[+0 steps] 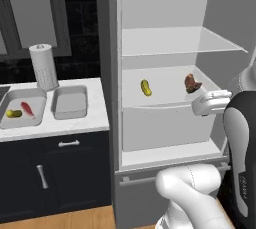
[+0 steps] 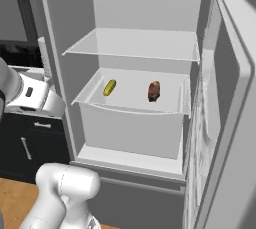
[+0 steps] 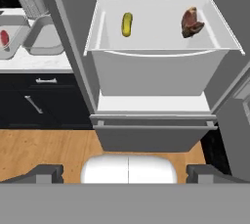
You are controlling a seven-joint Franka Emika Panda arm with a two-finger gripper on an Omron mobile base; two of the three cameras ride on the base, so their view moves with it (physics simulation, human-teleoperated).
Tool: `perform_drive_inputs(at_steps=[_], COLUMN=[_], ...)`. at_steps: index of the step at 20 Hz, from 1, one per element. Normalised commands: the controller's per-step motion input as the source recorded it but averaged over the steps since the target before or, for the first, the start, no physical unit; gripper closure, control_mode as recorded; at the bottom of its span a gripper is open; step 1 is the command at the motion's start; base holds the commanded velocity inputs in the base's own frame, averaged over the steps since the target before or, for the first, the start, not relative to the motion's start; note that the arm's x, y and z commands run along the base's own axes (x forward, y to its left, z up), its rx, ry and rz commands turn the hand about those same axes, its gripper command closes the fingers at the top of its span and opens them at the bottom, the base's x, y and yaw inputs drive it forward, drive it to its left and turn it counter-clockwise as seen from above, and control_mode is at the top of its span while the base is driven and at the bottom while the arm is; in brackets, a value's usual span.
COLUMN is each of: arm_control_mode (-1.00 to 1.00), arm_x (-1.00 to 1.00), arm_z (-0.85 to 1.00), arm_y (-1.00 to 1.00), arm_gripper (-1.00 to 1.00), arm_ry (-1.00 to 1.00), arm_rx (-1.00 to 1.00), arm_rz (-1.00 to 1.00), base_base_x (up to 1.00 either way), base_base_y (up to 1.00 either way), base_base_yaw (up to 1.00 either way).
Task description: Place one cucumber and one steak in each tupperware on the nearby counter, to pack two identical lunches.
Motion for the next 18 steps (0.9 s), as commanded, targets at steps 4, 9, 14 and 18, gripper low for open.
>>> perform_drive_inputs(at_steps=[4, 9, 14, 18], arm_control_mode=[1.00, 1.00, -1.00, -1.00], arm_x=[0.00, 0.00, 0.00, 0.00], arm_z=[0.00, 0.00, 0.00, 0.00], arm_y=[0.00, 0.00, 0.00, 0.00], arm_gripper=[-1.00, -1.00, -1.00, -1.00], arm_ry=[0.00, 0.00, 0.00, 0.00], arm_rx=[0.00, 0.00, 0.00, 0.00], arm_rz=[0.00, 0.00, 0.00, 0.00], base_base_x=[0.00, 0.00, 0.00, 0.00], base_base_y=[-0.30, -0.15, 0.00, 0.00], base_base_yaw=[0.00, 0.00, 0.00, 0.00])
